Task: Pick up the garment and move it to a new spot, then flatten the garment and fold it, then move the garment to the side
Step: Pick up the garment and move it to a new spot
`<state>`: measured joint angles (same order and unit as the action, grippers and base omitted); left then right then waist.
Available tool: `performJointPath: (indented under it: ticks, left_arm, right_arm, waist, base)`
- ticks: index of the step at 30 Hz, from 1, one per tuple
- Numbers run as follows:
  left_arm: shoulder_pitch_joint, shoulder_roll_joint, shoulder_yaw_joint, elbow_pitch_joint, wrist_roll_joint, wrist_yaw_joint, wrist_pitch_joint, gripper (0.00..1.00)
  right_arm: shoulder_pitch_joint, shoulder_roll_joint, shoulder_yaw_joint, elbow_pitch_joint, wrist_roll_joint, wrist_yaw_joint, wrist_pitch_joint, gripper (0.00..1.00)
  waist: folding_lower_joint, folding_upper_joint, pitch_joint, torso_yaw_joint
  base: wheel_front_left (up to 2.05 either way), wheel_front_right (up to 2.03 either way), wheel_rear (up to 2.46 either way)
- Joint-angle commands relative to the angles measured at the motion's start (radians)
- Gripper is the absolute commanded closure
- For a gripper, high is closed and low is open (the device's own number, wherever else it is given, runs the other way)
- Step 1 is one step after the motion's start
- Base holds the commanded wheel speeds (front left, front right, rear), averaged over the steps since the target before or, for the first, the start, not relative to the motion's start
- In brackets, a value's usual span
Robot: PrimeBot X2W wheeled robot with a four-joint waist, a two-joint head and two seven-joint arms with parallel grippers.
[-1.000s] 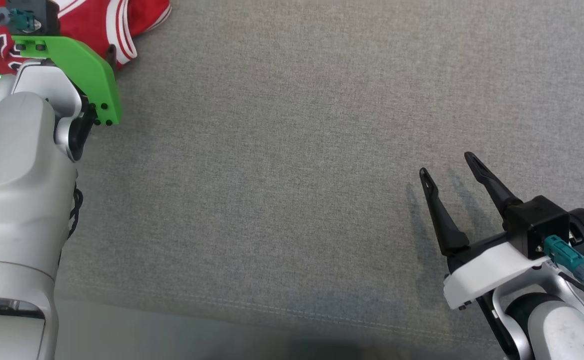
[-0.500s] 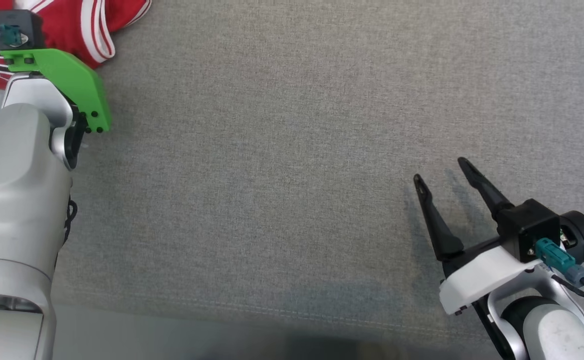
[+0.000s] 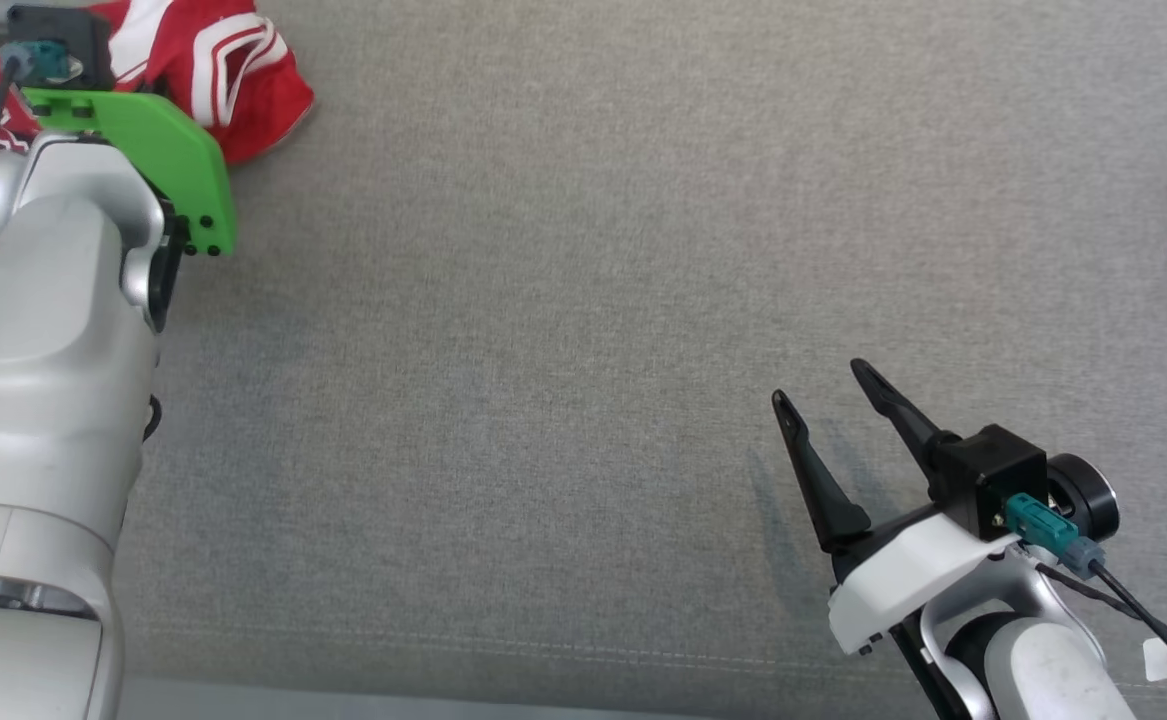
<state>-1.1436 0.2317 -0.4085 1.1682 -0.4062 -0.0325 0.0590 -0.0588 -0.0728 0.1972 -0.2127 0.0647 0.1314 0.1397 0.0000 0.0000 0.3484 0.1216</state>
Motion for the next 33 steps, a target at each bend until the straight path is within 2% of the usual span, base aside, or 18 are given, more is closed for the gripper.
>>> performJointPath:
  ticks: [1,6,14,25,33]
  left_arm:
    - [-0.020,-0.008,-0.009,-0.014,0.015,-0.002,-0.021,1.00]
    - [-0.015,-0.040,-0.032,-0.044,0.024,0.002,-0.077,1.00]
    - [0.003,-0.097,-0.043,-0.082,-0.003,-0.027,-0.114,1.00]
    - [-0.049,-0.165,-0.109,-0.227,0.004,-0.057,-0.159,1.00]
    - [-0.068,-0.179,-0.143,-0.355,-0.038,-0.047,-0.190,1.00]
  right_arm:
    - [0.008,0.005,0.005,0.017,0.012,-0.002,-0.013,0.00]
    - [0.026,0.014,0.025,0.073,0.036,-0.002,-0.036,0.00]
    - [0.055,0.021,0.048,0.128,0.064,-0.002,-0.053,0.00]
    - [0.062,0.021,0.056,0.154,0.137,-0.002,-0.086,0.00]
    - [0.056,0.021,0.049,0.169,0.145,-0.001,-0.107,0.00]
  waist:
    - [0.0000,0.0000,-0.089,-0.056]
    - [0.0000,0.0000,-0.173,-0.107]
    - [0.0000,0.0000,-0.282,-0.198]
    - [0.0000,0.0000,-0.322,-0.326]
    - [0.0000,0.0000,-0.304,-0.385]
  base:
    - [0.00,0.00,0.00]
    - [0.00,0.00,0.00]
    - [0.00,0.00,0.00]
    - [0.00,0.00,0.00]
    - [0.00,0.00,0.00]
